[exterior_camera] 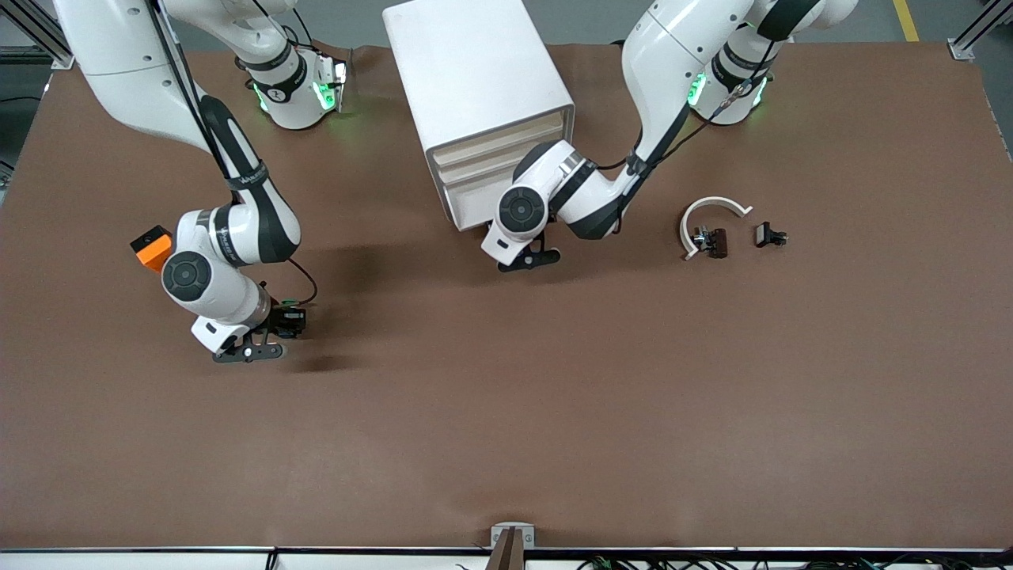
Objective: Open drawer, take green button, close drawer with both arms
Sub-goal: 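Push the drawer shut with the left gripper while the right gripper lowers the button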
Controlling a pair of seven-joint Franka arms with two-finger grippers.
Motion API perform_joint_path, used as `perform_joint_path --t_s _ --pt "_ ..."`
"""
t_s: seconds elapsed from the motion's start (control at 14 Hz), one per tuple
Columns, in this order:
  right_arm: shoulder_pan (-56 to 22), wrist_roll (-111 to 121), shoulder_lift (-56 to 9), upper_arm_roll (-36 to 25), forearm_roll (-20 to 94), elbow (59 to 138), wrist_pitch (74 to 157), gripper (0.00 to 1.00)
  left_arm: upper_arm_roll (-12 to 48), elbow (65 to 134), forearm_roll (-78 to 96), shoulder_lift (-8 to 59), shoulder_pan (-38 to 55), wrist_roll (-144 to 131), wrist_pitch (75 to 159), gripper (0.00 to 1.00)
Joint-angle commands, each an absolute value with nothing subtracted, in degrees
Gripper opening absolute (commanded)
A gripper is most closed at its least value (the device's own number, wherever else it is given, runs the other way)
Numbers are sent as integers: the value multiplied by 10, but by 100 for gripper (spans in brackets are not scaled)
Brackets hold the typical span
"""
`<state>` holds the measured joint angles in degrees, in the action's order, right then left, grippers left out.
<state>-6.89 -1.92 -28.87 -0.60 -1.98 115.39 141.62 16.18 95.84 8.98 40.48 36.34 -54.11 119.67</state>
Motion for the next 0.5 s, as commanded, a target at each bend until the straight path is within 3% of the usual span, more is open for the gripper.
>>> perform_joint_path --t_s 0.0,0.14,0.29,0.36,0.43 --pt "-55 -7 -295 5 -30 1149 1413 31 183 999 92 367 361 -548 1204 100" --pt "-54 -8 -297 5 -30 1149 1413 34 199 1005 92 366 359 -563 1204 100" --pt "-54 -8 -296 5 -30 1149 1411 56 202 1005 92 366 359 -566 1204 100" --pt "-51 -8 -295 6 -29 1148 1407 100 202 1005 92 368 359 -566 1204 100" --pt "-46 -9 -290 6 -29 1148 1403 100 202 1002 92 371 358 -566 1204 100"
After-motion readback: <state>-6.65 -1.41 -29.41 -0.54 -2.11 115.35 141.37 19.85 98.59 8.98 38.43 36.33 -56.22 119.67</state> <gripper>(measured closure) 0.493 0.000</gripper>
